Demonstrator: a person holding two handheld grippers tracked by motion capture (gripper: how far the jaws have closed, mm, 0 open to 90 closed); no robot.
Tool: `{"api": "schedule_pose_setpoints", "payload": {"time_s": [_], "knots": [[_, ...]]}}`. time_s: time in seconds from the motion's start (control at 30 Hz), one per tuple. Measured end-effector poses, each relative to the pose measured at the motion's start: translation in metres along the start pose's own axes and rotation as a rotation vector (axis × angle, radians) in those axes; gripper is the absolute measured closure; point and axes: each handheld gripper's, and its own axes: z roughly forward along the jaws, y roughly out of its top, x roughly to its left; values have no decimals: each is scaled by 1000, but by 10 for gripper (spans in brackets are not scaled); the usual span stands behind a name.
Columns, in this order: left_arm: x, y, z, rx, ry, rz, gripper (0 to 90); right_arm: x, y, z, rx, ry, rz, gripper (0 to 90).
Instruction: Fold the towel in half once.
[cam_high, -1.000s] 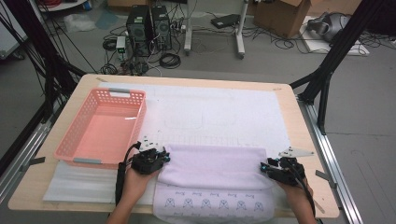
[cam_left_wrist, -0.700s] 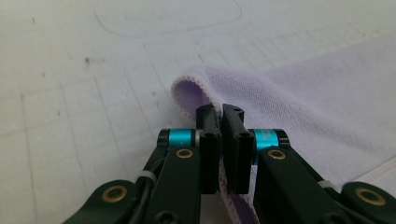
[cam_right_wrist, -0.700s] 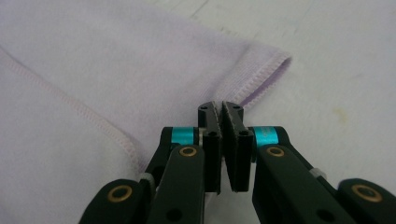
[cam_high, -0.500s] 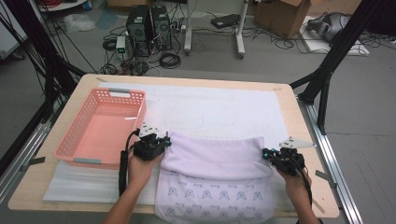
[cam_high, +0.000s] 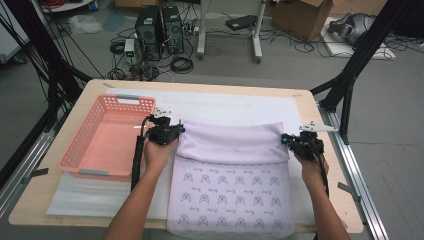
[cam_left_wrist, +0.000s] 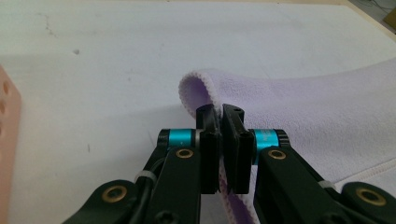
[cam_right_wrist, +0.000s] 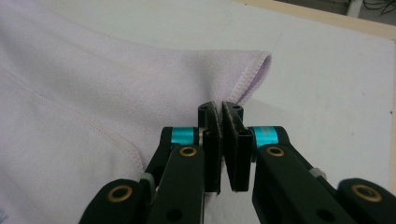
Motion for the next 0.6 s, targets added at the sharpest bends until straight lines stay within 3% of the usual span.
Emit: {"api": "schedule_pose_setpoints", "payload": {"time_s": [0.07,0.23,0.4,0.47,0.6], "knots": [[5,3,7,-25,0,-34,851,-5,7,7,6,-7,2,865],[10,19,23,-3,14,-24,850,-14,24,26,28,-33,1,865],[19,34,36,9,-1,-24,850,-22,30,41,36,-53,42,865],[19,37,40,-11,-3,-13,849,-25,33,46,30,-60,52,865],[23,36,44,-19,9,-36,828,-30,37,55,41,-74,62,863]]}}
